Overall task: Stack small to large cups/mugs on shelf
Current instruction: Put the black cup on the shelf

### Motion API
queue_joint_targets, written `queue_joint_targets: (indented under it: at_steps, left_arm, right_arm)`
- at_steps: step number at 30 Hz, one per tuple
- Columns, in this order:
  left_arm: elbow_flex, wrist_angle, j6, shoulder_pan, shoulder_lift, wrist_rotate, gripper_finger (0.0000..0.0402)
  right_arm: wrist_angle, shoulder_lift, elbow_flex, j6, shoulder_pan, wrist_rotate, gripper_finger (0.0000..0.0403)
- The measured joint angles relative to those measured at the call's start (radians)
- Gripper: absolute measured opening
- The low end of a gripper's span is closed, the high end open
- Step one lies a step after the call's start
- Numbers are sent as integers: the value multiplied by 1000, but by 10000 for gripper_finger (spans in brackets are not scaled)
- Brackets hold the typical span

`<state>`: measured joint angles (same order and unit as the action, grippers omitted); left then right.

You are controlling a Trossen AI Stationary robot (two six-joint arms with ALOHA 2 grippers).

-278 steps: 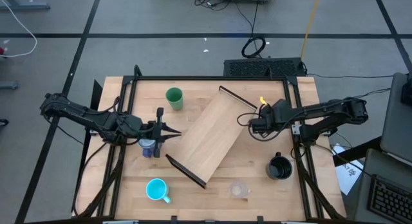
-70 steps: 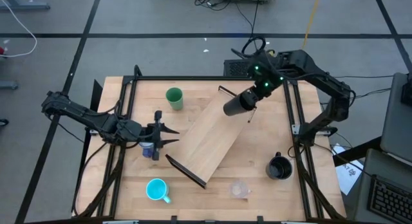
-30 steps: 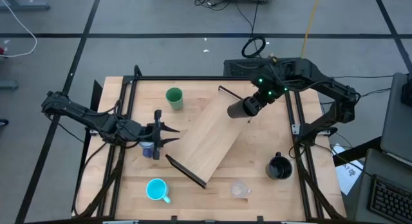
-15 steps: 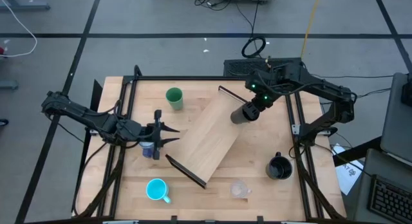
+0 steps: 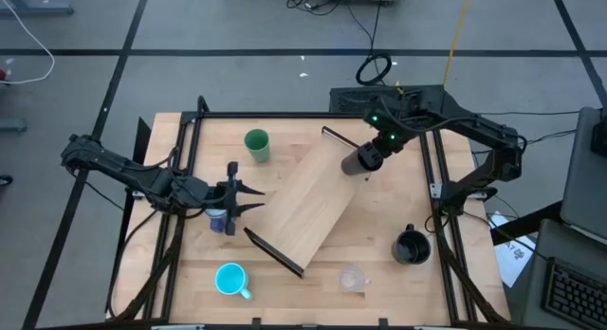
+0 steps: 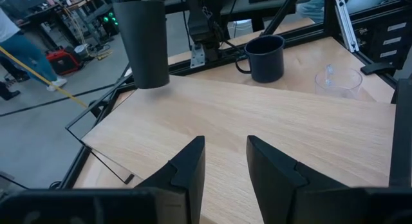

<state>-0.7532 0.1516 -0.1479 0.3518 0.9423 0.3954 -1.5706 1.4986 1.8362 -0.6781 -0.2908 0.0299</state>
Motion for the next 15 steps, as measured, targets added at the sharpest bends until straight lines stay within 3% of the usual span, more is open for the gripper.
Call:
queue_joint_targets:
  at_steps: [15]
  left_arm:
    - [0,0,0,0,0,0,118]
  right_arm:
    - [0,0,0,1,-11,0,15]
